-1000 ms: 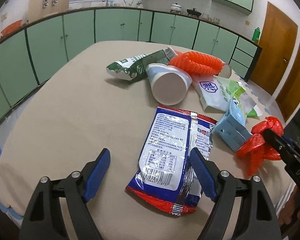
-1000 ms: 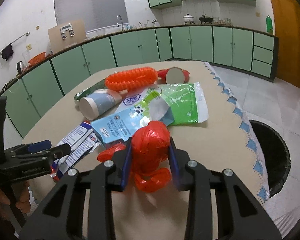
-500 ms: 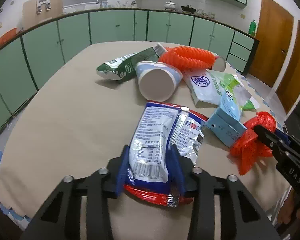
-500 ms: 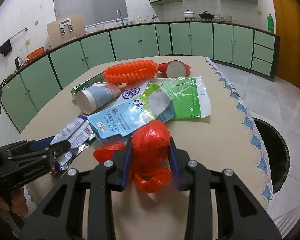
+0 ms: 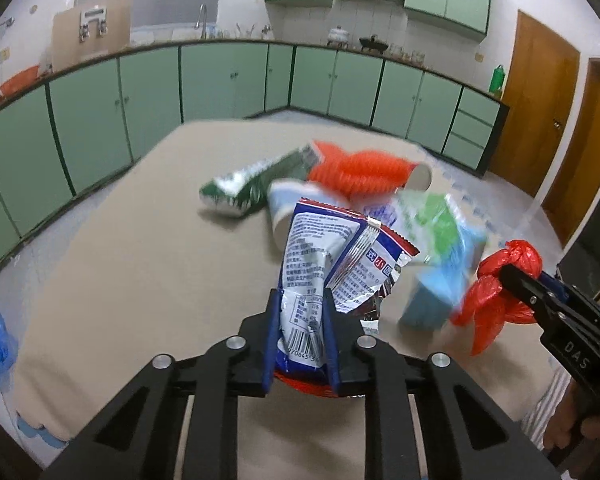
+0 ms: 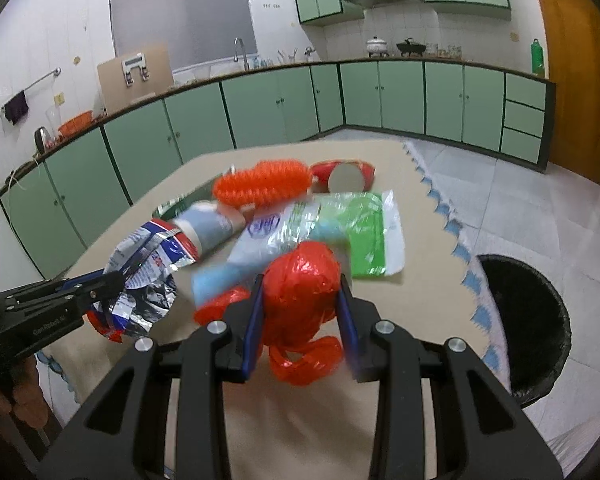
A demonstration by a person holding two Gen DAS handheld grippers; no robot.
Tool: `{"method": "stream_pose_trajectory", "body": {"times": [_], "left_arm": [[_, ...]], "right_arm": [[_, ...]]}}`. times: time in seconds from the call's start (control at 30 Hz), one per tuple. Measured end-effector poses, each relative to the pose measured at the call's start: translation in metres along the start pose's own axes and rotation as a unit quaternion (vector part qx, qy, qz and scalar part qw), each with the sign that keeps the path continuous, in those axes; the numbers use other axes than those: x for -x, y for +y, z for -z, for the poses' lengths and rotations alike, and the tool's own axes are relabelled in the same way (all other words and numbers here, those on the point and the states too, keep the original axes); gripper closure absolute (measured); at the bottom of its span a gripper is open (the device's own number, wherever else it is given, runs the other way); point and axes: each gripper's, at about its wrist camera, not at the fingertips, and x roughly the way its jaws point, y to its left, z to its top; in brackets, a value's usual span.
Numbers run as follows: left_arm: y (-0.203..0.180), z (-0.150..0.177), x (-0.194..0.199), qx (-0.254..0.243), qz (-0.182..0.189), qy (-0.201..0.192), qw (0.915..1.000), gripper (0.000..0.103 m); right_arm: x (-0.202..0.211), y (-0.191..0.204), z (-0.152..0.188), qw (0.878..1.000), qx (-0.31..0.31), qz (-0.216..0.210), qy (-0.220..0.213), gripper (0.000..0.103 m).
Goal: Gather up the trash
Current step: 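Grasp the blue-and-white snack packet with the left tool while the right tool holds the red bag, then carry the packet and red bag over the bin and open both tools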
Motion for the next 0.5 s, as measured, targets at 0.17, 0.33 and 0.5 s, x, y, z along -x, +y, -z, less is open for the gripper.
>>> {"method": "stream_pose_trajectory", "body": {"times": [0.17, 0.33, 0.5], "left_arm": [[-0.006, -0.018, 0.017, -0.004, -0.008, -0.030, 0.9995, 0.083], [-0.007, -0.028, 0.022, -0.006, -0.010, -0.040, 0.9991, 0.083], [-0.020, -0.044, 0.024, -0.012, 0.004, -0.055, 0.9984, 0.083]], "right_arm": [[0.005, -0.008, -0.012, 1.000, -0.002, 0.000, -0.010, 0.071], [0.001, -0.015, -0.014, 1.000, -0.018, 0.001, -0.002, 0.071], [0.019, -0.019, -0.033, 0.999, -0.017, 0.001, -0.033, 0.071]]}}
